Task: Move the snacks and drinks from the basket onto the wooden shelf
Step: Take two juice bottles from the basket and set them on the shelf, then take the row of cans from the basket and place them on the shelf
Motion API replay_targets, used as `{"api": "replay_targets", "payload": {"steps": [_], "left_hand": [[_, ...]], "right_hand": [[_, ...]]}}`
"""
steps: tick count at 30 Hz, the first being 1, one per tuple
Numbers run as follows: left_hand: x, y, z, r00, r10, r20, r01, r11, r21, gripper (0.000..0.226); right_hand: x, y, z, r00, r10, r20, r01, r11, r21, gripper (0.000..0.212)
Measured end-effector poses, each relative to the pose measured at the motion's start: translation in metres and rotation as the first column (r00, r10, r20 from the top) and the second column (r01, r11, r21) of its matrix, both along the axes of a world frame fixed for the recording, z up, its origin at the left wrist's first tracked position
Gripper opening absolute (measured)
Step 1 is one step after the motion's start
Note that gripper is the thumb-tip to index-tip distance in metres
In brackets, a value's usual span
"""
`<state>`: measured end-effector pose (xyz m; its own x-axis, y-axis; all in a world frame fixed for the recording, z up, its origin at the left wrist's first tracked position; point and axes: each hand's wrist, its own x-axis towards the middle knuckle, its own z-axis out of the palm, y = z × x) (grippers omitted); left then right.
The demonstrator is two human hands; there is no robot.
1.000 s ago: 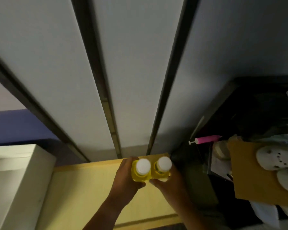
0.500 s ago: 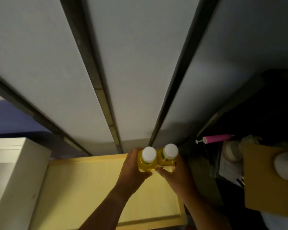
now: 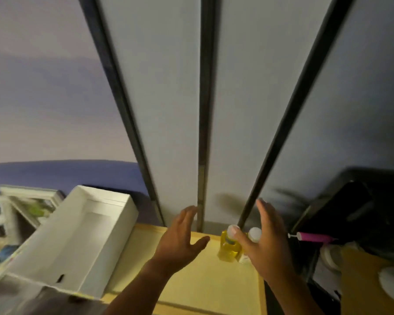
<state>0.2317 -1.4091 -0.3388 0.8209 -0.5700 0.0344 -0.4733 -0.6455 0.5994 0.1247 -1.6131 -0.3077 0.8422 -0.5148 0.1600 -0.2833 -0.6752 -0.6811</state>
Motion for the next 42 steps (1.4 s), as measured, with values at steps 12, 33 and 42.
{"api": "replay_targets", "payload": {"steps": [12,33,42], "left_hand": [[-0.055,0.339,0.126,0.832,0.415,0.367,-0.473,0.877,0.081,0.072],[-0.15,0.897,0.117,0.677,0.678,0.286,-0.736,0.635,0.234,0.075],[-0.037,0.97,0.07,0.836,0.521,0.174,-0.546,0.756,0.361,0.072]], "right_hand": [[0.048,0.321,0.105,0.818,0.575,0.0,-0.54,0.768,-0.345,0.083],[0.038,0.883,0.069,0.51,0.851,-0.129,-0.843,0.464,-0.272,0.076],[0.098,0.936,0.011,0.635,0.735,-0.238,-0.765,0.641,-0.066,0.079]]}}
